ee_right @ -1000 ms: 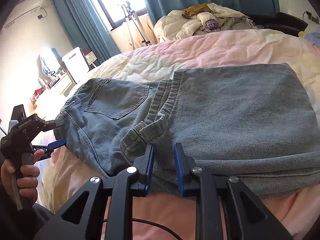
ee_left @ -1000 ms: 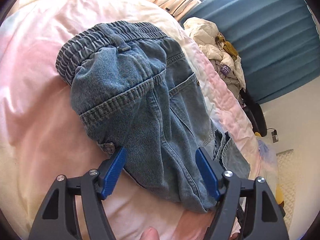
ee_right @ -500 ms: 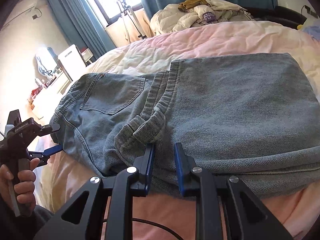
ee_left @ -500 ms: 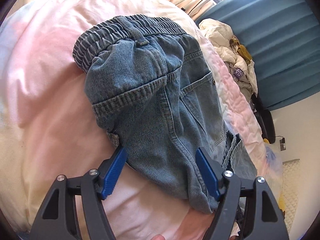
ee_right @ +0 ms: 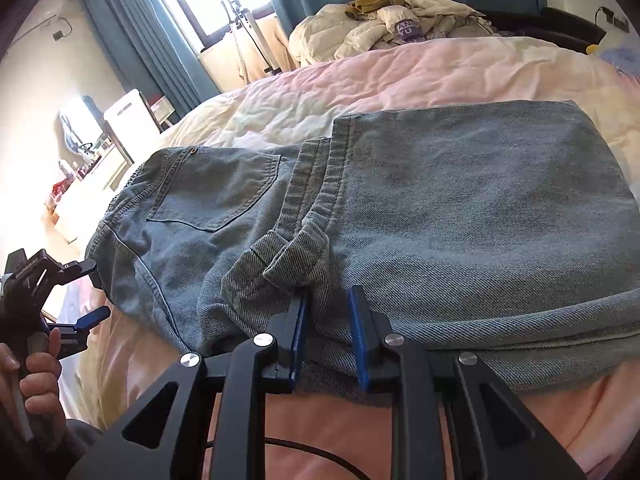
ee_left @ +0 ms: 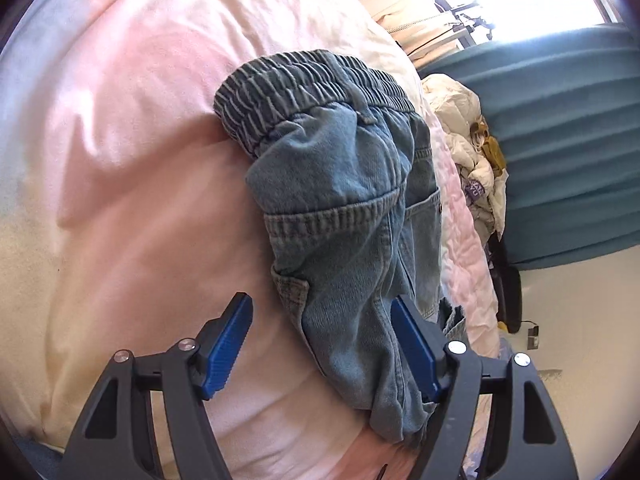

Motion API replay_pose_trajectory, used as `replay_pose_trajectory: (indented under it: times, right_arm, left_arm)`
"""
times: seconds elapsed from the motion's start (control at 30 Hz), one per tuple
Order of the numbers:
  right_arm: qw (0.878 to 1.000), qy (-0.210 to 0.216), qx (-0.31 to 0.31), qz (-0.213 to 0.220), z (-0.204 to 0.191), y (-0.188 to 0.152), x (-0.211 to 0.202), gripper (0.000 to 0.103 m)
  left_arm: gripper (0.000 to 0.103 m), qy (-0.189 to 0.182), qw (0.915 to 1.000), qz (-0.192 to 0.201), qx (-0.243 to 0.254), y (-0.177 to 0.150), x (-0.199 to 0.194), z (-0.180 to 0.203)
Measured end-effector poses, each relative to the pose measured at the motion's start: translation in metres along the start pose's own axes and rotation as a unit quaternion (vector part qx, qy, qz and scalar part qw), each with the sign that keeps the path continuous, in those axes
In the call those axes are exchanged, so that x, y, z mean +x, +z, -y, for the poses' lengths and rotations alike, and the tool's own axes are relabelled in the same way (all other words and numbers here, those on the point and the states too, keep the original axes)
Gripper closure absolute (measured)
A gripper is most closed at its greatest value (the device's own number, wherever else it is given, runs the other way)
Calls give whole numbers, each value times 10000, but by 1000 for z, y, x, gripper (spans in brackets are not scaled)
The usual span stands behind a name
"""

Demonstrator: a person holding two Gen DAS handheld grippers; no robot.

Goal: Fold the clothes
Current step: 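Grasp the elastic waistband with the left gripper and lift it, then fold the waistband over onto the folded legs with the left gripper and release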

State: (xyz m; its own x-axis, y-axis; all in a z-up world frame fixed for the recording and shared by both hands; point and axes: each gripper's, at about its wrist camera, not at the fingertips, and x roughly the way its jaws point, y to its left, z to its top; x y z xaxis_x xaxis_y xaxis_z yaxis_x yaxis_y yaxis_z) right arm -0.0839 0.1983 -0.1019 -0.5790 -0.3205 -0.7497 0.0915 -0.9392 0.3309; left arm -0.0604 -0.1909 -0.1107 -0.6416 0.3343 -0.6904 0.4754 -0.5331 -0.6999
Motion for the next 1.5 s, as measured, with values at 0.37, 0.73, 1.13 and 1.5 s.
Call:
replay_pose_trajectory:
  times: [0.37, 0.73, 1.13, 1.5]
  right_arm:
    - [9997, 153, 185, 21, 4, 1, -5, 82]
    - [9982, 75, 343, 483, 11, 5, -47, 82]
    - [9861, -253, 1239, 1081, 75, -7, -126, 82]
    - [9692, -292, 1672, 1784, 113, -37, -189, 77]
  left_arm:
    - [29, -371, 9975, 100, -593, 31, 21, -14]
    - [72, 150, 9947, 864, 533, 50, 8, 35]
    - [81, -29, 9373, 1889, 2929, -28, -50, 205]
    - [81, -423, 8870, 1823, 4222, -157, -25, 326]
